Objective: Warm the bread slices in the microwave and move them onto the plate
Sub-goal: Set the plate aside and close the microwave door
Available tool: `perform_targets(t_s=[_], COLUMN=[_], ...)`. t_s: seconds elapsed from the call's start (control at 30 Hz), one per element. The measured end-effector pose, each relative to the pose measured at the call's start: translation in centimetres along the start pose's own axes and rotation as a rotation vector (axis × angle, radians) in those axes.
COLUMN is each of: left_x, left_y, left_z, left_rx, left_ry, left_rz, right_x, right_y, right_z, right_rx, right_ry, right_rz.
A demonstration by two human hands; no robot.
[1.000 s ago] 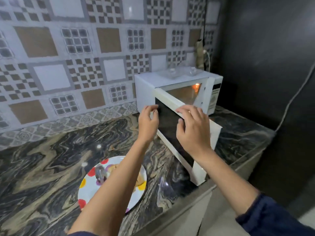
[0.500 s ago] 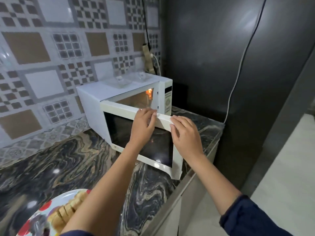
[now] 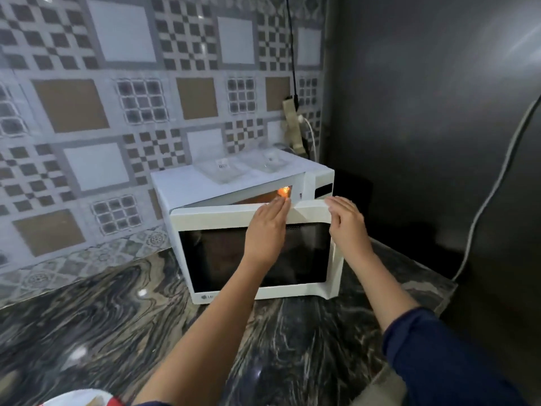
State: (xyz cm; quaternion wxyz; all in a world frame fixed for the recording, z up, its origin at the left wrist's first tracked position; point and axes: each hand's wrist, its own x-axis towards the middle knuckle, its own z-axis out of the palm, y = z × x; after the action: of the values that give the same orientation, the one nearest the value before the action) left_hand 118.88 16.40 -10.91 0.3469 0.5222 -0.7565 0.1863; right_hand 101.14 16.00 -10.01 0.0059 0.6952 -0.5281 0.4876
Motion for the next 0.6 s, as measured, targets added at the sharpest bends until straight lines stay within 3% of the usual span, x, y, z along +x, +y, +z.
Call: perform_targets(t_s=[0.13, 0.4, 0.6], left_x=[2.1, 2.9, 3.6], left_y=[-1.3, -1.0, 0.9], left_z=[3.2, 7.0, 7.5], left_rx=[0.145, 0.39, 0.236], left_ry=[0.036, 0.052, -0.023], left_rz=[-0.078, -0.292, -0.463], right_x=[4.9, 9.3, 11.7], right_y=[3.3, 8.0, 8.7], right_z=[3.3, 7.0, 8.2], right_rx=[0.101, 0.087, 0.262], right_ry=[-0.07, -0.245, -0.383], right_rz=[-0.085, -0.445, -0.472])
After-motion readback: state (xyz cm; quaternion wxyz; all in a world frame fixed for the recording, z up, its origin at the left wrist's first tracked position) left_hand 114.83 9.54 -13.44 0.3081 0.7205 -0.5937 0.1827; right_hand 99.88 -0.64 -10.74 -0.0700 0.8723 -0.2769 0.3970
